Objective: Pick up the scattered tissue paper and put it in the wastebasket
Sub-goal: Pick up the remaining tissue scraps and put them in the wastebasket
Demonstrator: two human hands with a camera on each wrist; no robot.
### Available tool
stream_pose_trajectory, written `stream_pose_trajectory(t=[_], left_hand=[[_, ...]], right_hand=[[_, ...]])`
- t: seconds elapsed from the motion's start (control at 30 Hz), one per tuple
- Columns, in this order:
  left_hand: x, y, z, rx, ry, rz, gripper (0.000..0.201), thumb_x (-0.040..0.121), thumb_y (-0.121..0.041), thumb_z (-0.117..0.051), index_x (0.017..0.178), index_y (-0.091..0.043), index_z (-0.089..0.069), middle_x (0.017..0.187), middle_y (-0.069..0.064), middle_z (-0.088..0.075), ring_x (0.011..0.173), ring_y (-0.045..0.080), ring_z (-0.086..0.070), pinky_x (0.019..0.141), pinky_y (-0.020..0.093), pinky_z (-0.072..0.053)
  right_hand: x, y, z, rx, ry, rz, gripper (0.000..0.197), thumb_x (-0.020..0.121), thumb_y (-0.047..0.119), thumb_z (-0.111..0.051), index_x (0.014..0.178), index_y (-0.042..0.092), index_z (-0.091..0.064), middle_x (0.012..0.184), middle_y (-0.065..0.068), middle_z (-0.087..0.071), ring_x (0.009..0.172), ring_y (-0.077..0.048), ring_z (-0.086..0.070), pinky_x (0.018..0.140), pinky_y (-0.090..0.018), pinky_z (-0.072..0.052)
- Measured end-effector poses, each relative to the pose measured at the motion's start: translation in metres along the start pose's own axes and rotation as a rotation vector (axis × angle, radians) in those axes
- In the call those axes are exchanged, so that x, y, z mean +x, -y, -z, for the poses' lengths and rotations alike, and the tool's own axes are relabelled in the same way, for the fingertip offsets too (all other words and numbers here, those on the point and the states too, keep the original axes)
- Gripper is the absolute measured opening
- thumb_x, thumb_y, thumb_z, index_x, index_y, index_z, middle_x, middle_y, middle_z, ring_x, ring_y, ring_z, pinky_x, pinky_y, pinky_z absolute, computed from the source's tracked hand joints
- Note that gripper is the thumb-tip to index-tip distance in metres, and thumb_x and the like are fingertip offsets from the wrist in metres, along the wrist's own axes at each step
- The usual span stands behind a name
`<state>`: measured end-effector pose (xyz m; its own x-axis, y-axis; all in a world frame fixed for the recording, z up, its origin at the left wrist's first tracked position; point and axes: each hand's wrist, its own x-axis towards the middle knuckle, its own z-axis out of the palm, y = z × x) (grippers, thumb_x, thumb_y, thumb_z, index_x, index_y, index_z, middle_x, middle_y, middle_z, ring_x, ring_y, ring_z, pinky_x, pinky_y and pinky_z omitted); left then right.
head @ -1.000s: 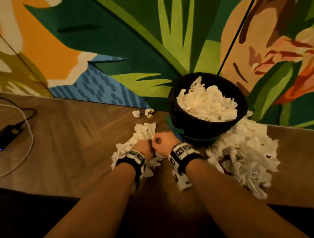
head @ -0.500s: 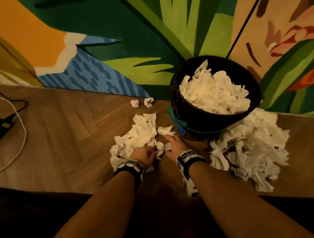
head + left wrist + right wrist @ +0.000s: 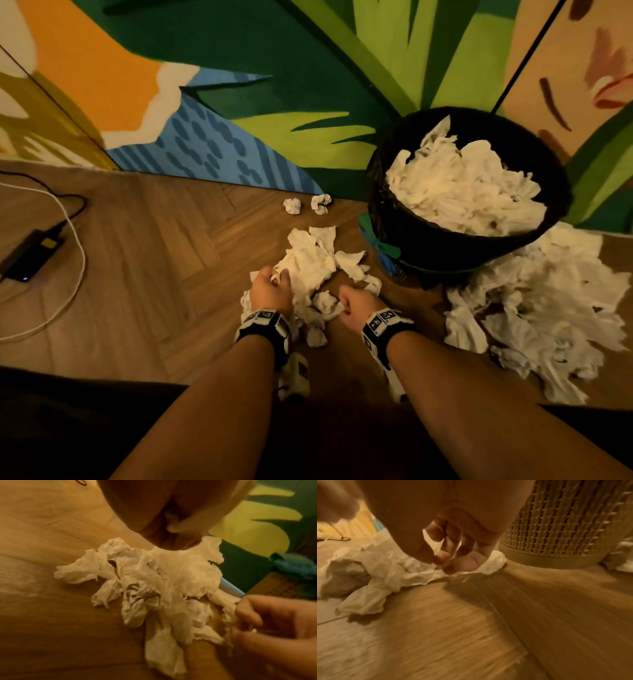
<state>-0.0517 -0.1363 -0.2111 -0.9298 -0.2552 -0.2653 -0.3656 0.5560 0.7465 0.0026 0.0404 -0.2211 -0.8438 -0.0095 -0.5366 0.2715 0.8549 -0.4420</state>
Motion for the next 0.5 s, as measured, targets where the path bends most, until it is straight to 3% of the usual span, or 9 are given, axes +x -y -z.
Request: stream_pose_trajectory(t=[0.07,0.13,0.17,0.23,0.3,0.33,0.43,0.5], left_hand=[[-0.006,0.006,-0.001,0.095,0.062,0.0,0.025,0.094,-0.036,-0.058,0.098,-0.012,-0.054,0.083,0.004,-0.06,0.085,0.031,-0.06,0.067,0.03,-0.04],[-0.012,0.012,0.0,0.225,0.188,-0.079,0.025,0.094,-0.038,-0.059,0.107,-0.017,-0.055,0.096,0.004,-0.064,0.092,0.029,-0.061,0.077,0.031,-0.045],[-0.017,0.015,0.001,0.308,0.277,-0.136,0.022,0.094,-0.038,-0.059,0.106,-0.021,-0.054,0.096,0.004,-0.065,0.092,0.027,-0.062,0.077,0.031,-0.046],[-0.026,0.018,0.0,0.49,0.475,-0.213,0.015,0.093,-0.039,-0.057,0.103,-0.027,-0.055,0.099,0.006,-0.067,0.093,0.027,-0.063,0.076,0.032,-0.048],[-0.035,0.021,-0.004,0.639,0.636,-0.235,0.023,0.093,-0.041,-0.055,0.115,-0.033,-0.057,0.112,0.006,-0.067,0.101,0.027,-0.063,0.082,0.033,-0.05],[-0.039,0.023,-0.007,0.693,0.698,-0.221,0.03,0.093,-0.042,-0.054,0.123,-0.038,-0.055,0.119,0.004,-0.065,0.105,0.027,-0.062,0.085,0.033,-0.049],[-0.043,0.029,-0.013,0.819,0.797,-0.232,0.044,0.096,-0.044,-0.049,0.139,-0.04,-0.041,0.132,0.007,-0.058,0.117,0.029,-0.057,0.09,0.032,-0.043],[-0.042,0.031,-0.016,0.858,0.808,-0.236,0.045,0.097,-0.041,-0.05,0.14,-0.036,-0.039,0.133,0.01,-0.057,0.119,0.03,-0.056,0.09,0.032,-0.042]], right_hand=[[-0.003,-0.005,0.002,0.009,-0.045,0.016,0.023,0.085,0.016,-0.06,0.086,0.024,-0.039,0.087,-0.002,-0.053,0.083,-0.027,-0.055,0.077,-0.04,-0.053],[-0.003,-0.01,0.003,-0.089,-0.092,0.076,0.026,0.084,0.017,-0.06,0.1,0.031,-0.045,0.11,0.001,-0.048,0.108,-0.025,-0.048,0.09,-0.042,-0.049],[-0.003,-0.012,0.002,-0.158,-0.072,0.111,0.04,0.083,0.017,-0.061,0.115,0.036,-0.046,0.126,0.001,-0.042,0.122,-0.026,-0.039,0.098,-0.043,-0.046],[-0.003,-0.01,0.001,-0.265,0.032,0.172,0.072,0.084,0.014,-0.063,0.141,0.047,-0.032,0.152,0.003,-0.019,0.138,-0.03,-0.02,0.106,-0.047,-0.04],[-0.005,-0.004,-0.002,-0.349,0.141,0.206,0.085,0.086,0.011,-0.064,0.147,0.051,-0.021,0.16,0.009,0.002,0.144,-0.035,-0.01,0.108,-0.052,-0.038],[-0.006,-0.001,-0.005,-0.382,0.177,0.208,0.084,0.087,0.011,-0.065,0.147,0.051,-0.021,0.161,0.009,0.004,0.144,-0.036,-0.01,0.109,-0.053,-0.037],[-0.007,0.005,-0.009,-0.368,0.186,0.126,0.069,0.09,0.013,-0.063,0.144,0.04,-0.031,0.155,-0.003,-0.016,0.14,-0.038,-0.021,0.107,-0.051,-0.039],[-0.006,0.001,-0.007,-0.287,0.141,0.067,0.052,0.09,0.013,-0.062,0.134,0.029,-0.039,0.143,-0.008,-0.03,0.13,-0.037,-0.037,0.097,-0.044,-0.045]])
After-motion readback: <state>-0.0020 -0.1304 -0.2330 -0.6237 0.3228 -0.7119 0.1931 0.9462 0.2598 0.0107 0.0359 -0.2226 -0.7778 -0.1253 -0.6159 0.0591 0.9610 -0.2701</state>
